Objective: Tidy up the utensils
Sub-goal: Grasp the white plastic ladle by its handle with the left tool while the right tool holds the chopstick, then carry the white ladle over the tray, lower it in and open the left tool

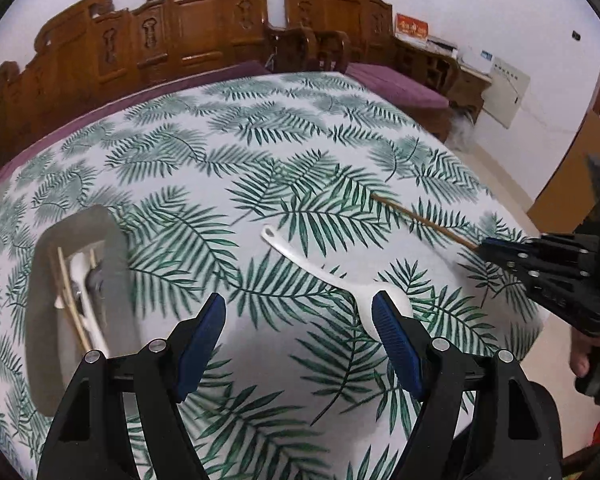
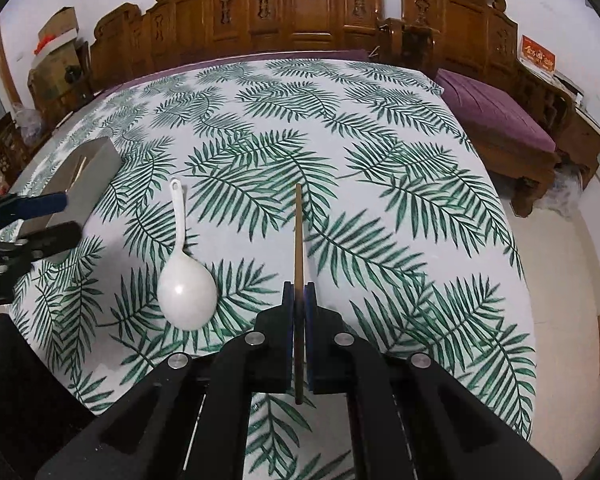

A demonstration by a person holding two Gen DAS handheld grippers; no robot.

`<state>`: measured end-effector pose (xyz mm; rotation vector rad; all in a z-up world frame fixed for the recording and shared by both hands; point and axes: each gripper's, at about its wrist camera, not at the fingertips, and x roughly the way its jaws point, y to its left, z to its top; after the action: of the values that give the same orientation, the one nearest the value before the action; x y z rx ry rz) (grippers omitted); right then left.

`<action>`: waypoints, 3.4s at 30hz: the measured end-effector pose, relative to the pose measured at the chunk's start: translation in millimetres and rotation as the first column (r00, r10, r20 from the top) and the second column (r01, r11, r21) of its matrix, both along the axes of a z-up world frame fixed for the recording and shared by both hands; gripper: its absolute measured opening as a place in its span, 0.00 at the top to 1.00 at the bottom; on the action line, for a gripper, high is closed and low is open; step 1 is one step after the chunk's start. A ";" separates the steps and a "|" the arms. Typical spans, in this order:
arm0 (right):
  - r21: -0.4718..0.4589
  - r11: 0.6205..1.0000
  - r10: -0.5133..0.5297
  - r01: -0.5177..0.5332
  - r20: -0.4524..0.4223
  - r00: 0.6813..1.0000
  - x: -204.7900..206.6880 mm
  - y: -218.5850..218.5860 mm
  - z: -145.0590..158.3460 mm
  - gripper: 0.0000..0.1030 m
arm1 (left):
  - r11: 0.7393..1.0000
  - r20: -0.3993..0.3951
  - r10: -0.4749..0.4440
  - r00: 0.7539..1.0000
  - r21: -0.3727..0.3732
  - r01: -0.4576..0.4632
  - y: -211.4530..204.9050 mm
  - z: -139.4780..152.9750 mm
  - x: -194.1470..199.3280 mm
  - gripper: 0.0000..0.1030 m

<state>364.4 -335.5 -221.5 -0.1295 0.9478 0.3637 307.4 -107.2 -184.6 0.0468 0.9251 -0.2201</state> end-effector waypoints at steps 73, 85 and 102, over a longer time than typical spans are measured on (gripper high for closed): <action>-0.038 0.998 0.050 -0.051 -0.009 0.999 10.5 5.5 -32.5 0.94 | 0.997 -0.138 0.039 0.990 0.076 -0.028 -4.5 -16.4 25.2 0.92; 0.008 0.999 0.046 -0.046 0.033 0.998 3.8 -0.2 -6.1 0.94 | 0.996 -0.071 0.059 0.996 0.077 -0.053 28.9 12.2 23.1 0.92; 0.047 0.994 0.099 -0.102 0.077 0.992 -11.9 23.6 18.1 0.94 | 0.987 -0.030 0.151 0.988 0.058 -0.149 108.3 35.8 32.0 0.92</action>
<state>352.5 -311.9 -203.4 -0.1442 0.8595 0.4724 339.4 1.2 -148.8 0.0249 0.9641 -0.0554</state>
